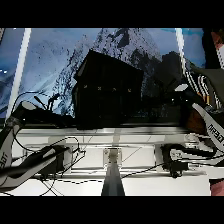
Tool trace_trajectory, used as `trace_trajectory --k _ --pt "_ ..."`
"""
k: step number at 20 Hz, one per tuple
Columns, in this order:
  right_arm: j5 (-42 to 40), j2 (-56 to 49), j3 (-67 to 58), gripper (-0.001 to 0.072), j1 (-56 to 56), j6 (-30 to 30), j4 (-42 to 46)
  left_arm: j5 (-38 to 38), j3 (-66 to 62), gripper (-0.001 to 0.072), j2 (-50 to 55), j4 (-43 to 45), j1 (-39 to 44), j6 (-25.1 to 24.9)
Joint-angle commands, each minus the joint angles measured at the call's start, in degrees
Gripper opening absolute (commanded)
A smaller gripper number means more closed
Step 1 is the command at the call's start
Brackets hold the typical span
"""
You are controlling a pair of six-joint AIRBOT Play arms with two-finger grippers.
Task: Fold the clothes and pants, and hang the long-sleeved shirts on hangers.
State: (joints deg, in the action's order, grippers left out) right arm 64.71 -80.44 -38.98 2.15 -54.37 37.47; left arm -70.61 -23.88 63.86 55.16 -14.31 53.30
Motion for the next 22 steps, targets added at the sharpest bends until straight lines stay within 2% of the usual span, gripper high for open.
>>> trace_trajectory --k 1,6,12,15,22 --pt "0.17 0.02 -0.07 0.0037 -0.07 0.0 -0.33 3.06 0.35 0.053 4.46 -6.1 0.76 -4.26" --pt "0.31 0.04 -0.07 0.0037 -0.04 -0.02 -0.28 3.19 0.0 0.051 10.29 -7.19 2.91 -8.63" --pt "0.83 0.04 -0.07 0.0037 -0.04 -0.02 -0.22 -0.61 -6.71 0.0512 10.34 3.48 0.17 -6.84" --pt "0.9 0.04 -0.07 0.0037 -0.07 -0.02 -0.22 -1.68 -7.3 0.059 10.36 4.44 -1.4 -6.84" --pt "1.97 0.02 -0.07 0.0037 -0.04 -0.02 -0.2 -1.73 -7.32 0.059 10.36 4.44 -1.51 -7.15"
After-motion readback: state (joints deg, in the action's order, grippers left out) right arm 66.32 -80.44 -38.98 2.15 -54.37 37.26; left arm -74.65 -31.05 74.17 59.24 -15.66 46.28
